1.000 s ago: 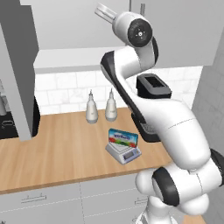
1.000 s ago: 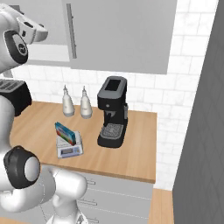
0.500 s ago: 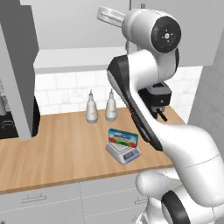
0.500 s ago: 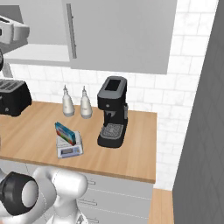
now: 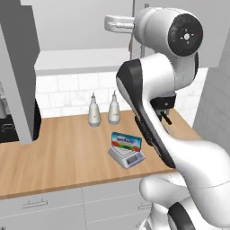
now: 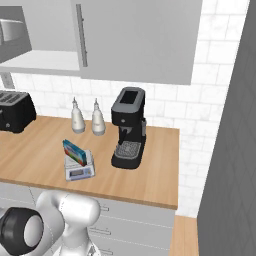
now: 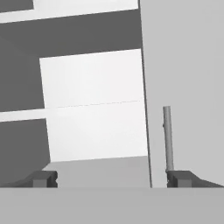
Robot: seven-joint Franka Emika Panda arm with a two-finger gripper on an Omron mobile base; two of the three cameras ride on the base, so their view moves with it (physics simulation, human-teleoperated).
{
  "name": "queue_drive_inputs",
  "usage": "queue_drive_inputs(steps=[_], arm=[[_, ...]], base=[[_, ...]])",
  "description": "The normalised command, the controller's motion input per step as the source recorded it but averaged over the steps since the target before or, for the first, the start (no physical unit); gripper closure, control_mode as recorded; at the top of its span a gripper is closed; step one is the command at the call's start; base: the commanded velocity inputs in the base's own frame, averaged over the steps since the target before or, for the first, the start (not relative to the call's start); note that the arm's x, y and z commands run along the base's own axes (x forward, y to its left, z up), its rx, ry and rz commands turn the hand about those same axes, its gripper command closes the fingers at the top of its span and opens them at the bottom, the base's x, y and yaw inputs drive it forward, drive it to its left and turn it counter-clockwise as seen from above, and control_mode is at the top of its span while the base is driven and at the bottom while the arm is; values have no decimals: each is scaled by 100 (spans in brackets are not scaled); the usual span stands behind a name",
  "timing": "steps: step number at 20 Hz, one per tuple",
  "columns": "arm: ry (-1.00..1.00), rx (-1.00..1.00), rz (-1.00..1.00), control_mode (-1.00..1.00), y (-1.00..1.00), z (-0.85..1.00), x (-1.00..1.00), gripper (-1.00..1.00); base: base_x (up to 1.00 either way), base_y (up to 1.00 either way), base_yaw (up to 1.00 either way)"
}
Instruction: Pick the boxed food and place it on the digital scale for weighing, and close the cabinet.
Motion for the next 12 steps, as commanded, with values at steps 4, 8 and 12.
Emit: queue_drive_inputs(steps=[4, 8, 12], arm=[[0, 0, 0, -100, -3, -1, -41, -100], [5, 0, 12, -100, 0, -1, -41, -100], [15, 0, 6, -100, 0, -10, -16, -100]], base=[[0, 0, 0], [0, 0, 0], [0, 0, 0]])
